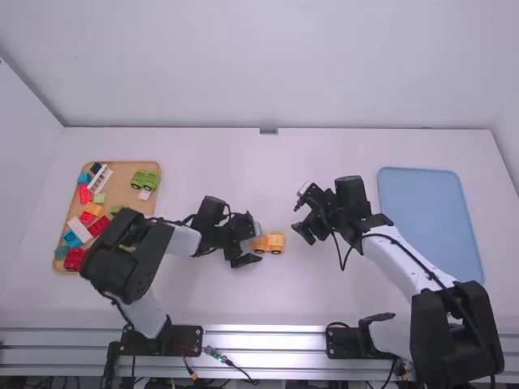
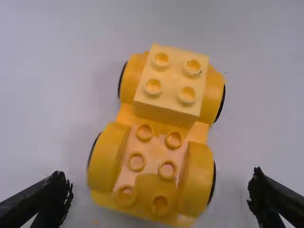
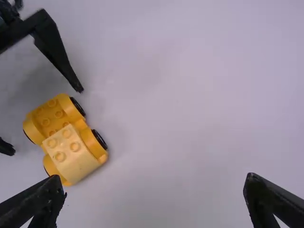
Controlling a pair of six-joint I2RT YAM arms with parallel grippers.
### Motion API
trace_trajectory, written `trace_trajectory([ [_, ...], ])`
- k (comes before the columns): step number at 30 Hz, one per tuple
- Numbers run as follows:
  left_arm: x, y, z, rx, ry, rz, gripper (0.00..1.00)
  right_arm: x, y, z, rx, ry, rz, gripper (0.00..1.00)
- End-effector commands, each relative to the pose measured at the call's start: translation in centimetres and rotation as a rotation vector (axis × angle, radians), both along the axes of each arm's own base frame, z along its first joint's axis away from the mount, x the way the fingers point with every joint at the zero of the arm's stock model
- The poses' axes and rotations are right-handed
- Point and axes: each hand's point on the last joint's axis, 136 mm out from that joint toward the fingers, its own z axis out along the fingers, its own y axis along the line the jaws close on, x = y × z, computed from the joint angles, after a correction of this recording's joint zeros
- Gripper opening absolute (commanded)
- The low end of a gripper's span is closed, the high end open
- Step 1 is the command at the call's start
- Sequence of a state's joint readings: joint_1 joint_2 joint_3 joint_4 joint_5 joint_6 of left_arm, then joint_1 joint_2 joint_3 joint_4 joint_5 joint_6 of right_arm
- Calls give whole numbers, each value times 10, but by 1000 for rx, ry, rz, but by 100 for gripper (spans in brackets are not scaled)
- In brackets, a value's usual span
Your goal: Assemble lego blocks to make yellow taxi
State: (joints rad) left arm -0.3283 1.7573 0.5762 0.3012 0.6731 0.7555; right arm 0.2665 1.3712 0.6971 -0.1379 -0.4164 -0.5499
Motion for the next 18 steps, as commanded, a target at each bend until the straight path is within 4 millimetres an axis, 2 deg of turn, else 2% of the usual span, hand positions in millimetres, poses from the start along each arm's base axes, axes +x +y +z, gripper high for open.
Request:
trace_trajectory([
  [1,12,11,23,44,-78,57,99,2,1,6,7,-16,2,99],
  [3,13,16,32,65,-95,77,99,2,1,6,6,-16,2,99],
  [5,12,28,53,116,-137,128,99,2,2,6,7,-16,4,99],
  [7,9,36,66,142,-160,153,99,2,1,6,7,-16,1,99],
  [12,-19,47,108,134,-195,162,99,2,4,8,10,-22,7,99],
  [15,-29,54,127,135,-235,184,99,6,5,11,19,-41,1,99],
  [18,-21,68,148,102,-241,361,99,13,7,17,42,-64,-16,99],
])
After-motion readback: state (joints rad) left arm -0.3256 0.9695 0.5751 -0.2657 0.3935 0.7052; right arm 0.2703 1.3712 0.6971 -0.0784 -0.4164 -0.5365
